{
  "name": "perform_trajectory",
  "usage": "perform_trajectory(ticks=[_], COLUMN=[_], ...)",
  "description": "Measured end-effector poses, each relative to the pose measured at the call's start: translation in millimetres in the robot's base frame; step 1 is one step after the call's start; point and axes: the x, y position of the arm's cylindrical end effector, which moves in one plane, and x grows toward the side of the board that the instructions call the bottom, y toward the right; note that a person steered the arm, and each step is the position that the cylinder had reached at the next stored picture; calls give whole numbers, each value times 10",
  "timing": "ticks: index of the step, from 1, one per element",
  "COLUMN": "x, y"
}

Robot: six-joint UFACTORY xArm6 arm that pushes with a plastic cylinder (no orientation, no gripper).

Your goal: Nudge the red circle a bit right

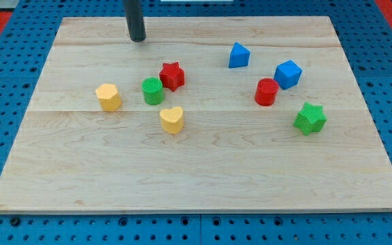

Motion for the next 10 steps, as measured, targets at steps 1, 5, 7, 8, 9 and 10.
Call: perform_trajectory(ticks=[1,5,7,8,9,10], x=[193,527,797,832,1043,1234], y=[234,1069,1452,1741,1800,1845])
